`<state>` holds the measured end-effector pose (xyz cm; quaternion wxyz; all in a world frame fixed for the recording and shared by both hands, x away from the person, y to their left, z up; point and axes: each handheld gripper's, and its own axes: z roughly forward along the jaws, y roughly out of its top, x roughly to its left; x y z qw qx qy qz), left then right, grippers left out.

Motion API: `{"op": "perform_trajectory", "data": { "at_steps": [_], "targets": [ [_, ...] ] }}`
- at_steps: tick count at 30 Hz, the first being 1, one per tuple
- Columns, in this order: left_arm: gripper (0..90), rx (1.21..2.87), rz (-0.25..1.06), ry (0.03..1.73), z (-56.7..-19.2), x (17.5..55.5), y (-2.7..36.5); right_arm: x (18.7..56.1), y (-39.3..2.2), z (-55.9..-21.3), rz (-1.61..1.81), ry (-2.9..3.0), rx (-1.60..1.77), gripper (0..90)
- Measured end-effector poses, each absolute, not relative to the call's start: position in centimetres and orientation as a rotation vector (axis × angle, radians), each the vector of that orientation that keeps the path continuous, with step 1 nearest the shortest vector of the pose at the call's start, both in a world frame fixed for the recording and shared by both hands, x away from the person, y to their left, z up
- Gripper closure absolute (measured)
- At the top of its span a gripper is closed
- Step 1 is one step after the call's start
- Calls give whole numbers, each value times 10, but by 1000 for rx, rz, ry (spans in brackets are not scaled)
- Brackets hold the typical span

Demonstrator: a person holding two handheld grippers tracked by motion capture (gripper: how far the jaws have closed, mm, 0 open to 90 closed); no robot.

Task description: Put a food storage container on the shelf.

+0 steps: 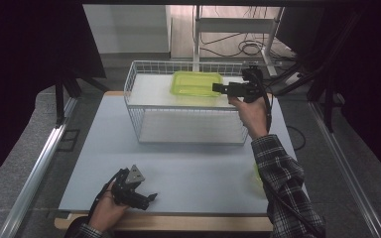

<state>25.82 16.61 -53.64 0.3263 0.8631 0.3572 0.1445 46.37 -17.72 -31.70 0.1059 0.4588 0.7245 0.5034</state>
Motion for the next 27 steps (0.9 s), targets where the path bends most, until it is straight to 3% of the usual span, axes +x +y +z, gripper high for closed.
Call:
{"op": "perform_trajectory", "data": {
  "at_steps": [27],
  "targets": [
    [31,2240,354,932,-534,259,168,419,-182,-326,1420,2221,1071,37]
  ]
}}
